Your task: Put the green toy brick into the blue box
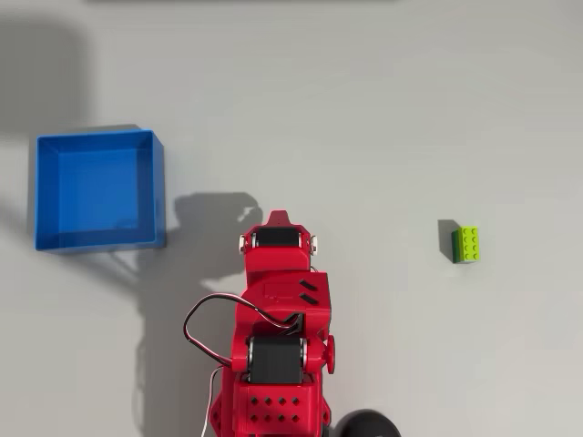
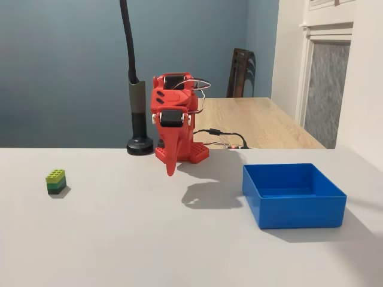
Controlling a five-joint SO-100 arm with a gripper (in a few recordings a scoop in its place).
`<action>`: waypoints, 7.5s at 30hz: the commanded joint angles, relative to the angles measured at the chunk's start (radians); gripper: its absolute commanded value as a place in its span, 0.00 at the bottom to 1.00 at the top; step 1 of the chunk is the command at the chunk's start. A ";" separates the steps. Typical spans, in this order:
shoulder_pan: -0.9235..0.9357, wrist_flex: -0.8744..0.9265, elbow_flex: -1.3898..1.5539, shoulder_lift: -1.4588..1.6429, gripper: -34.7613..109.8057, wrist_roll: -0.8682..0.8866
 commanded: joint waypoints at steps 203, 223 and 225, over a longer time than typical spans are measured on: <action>0.594 0.393 -1.499 -1.646 0.24 0.405; 0.137 0.434 -1.612 -1.646 0.24 0.299; 0.086 0.434 -1.615 -1.646 0.24 0.291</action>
